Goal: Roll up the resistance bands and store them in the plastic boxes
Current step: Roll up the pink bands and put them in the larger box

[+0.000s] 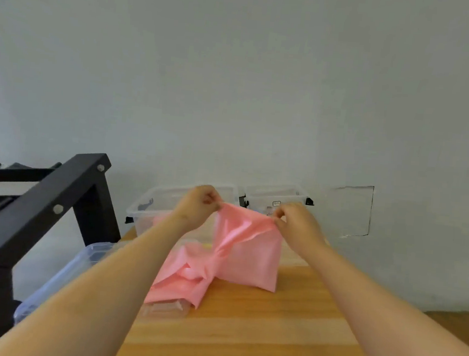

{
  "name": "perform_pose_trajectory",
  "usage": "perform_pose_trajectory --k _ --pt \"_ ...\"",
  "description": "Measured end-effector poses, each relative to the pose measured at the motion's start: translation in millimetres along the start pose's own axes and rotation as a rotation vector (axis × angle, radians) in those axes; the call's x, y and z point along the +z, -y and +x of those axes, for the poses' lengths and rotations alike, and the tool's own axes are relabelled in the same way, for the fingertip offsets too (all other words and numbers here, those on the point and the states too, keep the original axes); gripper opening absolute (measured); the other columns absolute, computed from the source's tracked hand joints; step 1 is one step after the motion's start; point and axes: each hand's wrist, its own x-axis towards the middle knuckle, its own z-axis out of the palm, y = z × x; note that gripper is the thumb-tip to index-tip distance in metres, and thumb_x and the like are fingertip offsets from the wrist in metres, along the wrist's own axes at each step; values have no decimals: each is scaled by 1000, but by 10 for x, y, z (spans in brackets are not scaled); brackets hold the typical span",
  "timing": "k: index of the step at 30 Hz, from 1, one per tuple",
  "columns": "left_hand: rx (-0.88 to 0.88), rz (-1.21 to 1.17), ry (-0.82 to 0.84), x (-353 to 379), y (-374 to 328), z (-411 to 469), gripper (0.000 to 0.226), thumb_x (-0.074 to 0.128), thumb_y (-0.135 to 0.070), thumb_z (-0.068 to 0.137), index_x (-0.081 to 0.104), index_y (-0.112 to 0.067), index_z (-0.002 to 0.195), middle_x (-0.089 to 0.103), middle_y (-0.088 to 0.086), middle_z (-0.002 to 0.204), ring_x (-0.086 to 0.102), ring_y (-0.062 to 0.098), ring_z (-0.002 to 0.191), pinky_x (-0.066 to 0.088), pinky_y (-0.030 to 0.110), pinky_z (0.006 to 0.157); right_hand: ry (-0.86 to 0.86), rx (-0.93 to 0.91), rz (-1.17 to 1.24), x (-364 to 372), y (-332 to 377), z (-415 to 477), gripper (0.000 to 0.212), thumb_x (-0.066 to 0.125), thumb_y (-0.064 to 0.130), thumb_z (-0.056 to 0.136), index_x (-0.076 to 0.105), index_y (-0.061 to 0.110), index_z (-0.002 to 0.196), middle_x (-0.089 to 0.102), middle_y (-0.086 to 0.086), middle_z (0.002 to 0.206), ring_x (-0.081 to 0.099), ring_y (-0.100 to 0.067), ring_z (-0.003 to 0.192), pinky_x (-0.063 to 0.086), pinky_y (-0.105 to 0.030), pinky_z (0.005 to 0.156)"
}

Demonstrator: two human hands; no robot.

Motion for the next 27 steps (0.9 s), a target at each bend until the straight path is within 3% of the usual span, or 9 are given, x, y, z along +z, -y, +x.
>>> perform_pose_trajectory --k 2,6,11,15,18,20,23,27 --pt "27 -69 -45 -230 -284 83 27 60 0 89 52 -17 70 56 -1 65 51 -3 53 40 9 54 -93 6 39 -289 172 146 13 54 13 90 67 11 87 67 -4 96 57 -23 97 44 -34 74" --pt "69 -132 -115 -650 -772 166 22 58 -6 90 53 -18 73 64 -1 69 60 13 68 47 27 69 -243 -19 72 -828 494 352 15 49 11 93 64 11 92 63 0 95 55 -22 95 45 -34 72" --pt "153 -177 -127 -1106 -1338 125 17 57 -3 91 56 -12 77 67 3 69 64 2 56 49 20 64 -324 -37 87 -1431 808 463 16 43 14 97 58 14 98 61 -1 96 54 -20 90 44 -34 70" --pt "198 -147 -116 -1449 -1699 70 10 64 -1 86 59 -9 85 69 6 71 66 13 65 52 26 70 -328 -67 136 -1851 986 500 13 47 11 93 59 16 94 60 1 88 58 -23 83 46 -34 71" --pt "222 -130 -102 -1710 -1971 29 16 69 3 81 62 -10 87 66 6 75 63 16 72 52 27 76 -262 -152 308 -2169 1097 515 24 47 -1 87 57 20 80 61 -3 77 57 -21 68 48 -34 67" --pt "264 -300 -101 -1884 -2148 4 18 66 7 83 62 -10 85 63 4 75 63 14 73 54 27 80 -219 -229 509 -2405 1208 505 37 40 -13 84 58 16 71 59 -6 69 56 -19 63 51 -31 64" --pt "306 -601 -93 -2067 -2284 -4 18 59 9 87 61 -9 84 65 4 77 66 14 74 57 25 81 -208 -262 735 -2670 1346 481 42 36 -18 84 65 9 72 61 -4 75 57 -11 70 52 -13 64" --pt "262 -380 -75 -1984 -2112 39 23 54 13 88 67 -5 80 65 8 80 65 16 75 58 24 73 -136 -232 498 -2545 1361 520 35 43 -11 84 73 7 87 69 -9 89 61 -16 78 53 -22 77"
